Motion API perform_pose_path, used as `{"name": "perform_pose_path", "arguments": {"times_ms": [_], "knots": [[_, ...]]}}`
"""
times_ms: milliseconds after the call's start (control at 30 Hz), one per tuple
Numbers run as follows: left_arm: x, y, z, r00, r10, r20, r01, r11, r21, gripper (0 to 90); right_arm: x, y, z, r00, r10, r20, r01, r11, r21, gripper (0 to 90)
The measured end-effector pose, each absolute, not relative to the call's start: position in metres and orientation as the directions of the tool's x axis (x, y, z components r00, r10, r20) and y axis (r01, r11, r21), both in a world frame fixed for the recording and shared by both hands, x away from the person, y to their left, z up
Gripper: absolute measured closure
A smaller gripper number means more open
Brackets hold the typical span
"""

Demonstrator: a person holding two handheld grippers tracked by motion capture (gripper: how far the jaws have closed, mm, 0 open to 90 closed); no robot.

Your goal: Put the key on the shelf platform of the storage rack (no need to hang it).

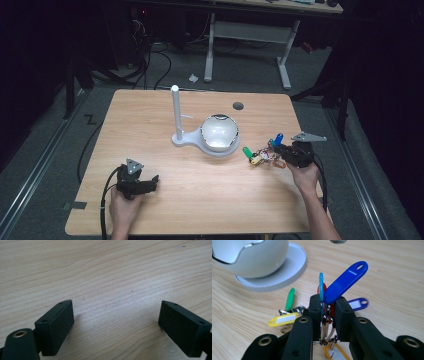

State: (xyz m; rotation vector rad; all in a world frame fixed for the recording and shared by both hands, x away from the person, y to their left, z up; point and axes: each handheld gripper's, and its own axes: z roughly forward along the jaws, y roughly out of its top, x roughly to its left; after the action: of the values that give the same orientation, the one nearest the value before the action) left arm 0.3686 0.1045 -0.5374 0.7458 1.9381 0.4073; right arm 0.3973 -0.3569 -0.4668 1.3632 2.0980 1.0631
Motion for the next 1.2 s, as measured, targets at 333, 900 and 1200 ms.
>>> {"name": "perform_pose_path", "arguments": {"times_ms": [333,900,1200], "knots": [[0.369,0.104,-0.537,-0.33,0.654,-0.68,0.325,0.755,0.569,13.4,0.391,-0.362,-0.44,-0.44,0.897,0.046,0.543,0.225,0.809,78.1],[0.369,0.104,-0.537,-0.33,0.655,-0.68,0.325,0.755,0.569,13.5,0.388,-0.356,-0.403,-0.48,0.876,0.048,0.504,0.232,0.832,78.3],[0.369,0.105,-0.537,-0.329,0.655,-0.68,0.326,0.754,0.57,13.5,0.389,-0.35,-0.385,-0.517,0.854,0.049,0.485,0.246,0.839,78.3]]}}
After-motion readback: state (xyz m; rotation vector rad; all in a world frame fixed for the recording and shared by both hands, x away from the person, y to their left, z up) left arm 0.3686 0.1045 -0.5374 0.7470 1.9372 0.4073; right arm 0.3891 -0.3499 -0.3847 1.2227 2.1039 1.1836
